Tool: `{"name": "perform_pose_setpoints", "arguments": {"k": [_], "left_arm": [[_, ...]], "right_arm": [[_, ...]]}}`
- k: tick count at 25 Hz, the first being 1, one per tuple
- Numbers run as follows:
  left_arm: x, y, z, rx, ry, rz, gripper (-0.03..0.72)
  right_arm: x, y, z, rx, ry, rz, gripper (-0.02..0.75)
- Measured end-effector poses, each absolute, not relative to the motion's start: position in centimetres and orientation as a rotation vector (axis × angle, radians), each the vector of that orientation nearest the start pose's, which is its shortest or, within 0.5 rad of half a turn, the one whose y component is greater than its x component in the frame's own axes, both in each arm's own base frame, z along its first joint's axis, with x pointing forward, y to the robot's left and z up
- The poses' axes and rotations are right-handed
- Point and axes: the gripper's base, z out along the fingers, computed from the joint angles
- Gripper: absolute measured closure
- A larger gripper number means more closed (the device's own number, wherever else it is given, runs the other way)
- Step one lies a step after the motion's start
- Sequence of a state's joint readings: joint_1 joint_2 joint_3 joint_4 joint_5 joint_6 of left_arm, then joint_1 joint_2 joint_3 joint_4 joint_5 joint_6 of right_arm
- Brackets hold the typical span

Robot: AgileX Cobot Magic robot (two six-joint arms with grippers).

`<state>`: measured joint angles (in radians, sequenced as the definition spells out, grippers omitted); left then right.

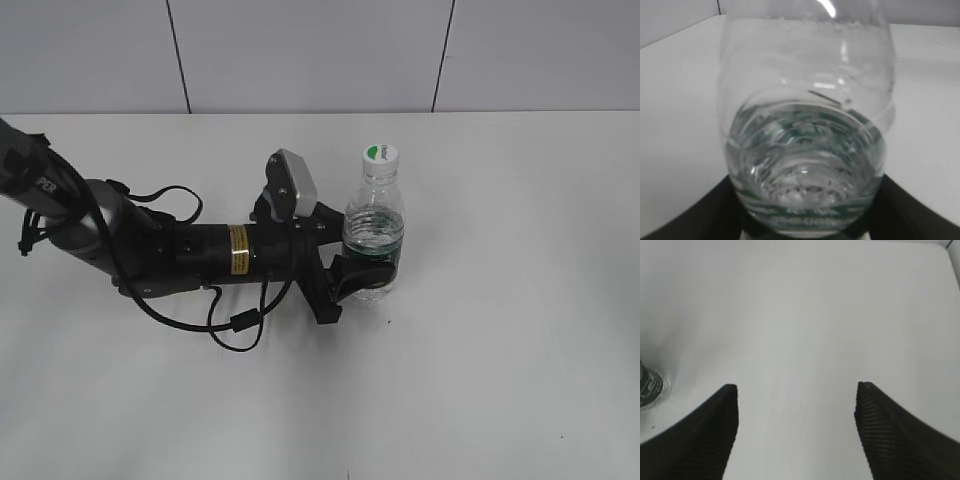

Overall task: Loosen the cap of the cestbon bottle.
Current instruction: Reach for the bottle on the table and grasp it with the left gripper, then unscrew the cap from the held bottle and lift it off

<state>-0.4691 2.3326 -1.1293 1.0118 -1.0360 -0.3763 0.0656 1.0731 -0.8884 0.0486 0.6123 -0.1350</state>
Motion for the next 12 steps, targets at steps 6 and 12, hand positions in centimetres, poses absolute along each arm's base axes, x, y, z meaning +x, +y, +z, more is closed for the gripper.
{"name": "perform_pose_setpoints", "arguments": {"k": [6, 12], "left_arm": [[33.6, -24.5, 6.2, 1.202, 1.512, -0.902, 0.270], [33.6, -24.5, 6.2, 1.202, 1.512, -0.902, 0.270]], "right_arm": [[25.3, 2.4, 33.2, -0.201, 2.558, 0.102, 0.186], [29.1, 2.9, 33.2, -0.218, 2.795, 0.154, 0.275]]}}
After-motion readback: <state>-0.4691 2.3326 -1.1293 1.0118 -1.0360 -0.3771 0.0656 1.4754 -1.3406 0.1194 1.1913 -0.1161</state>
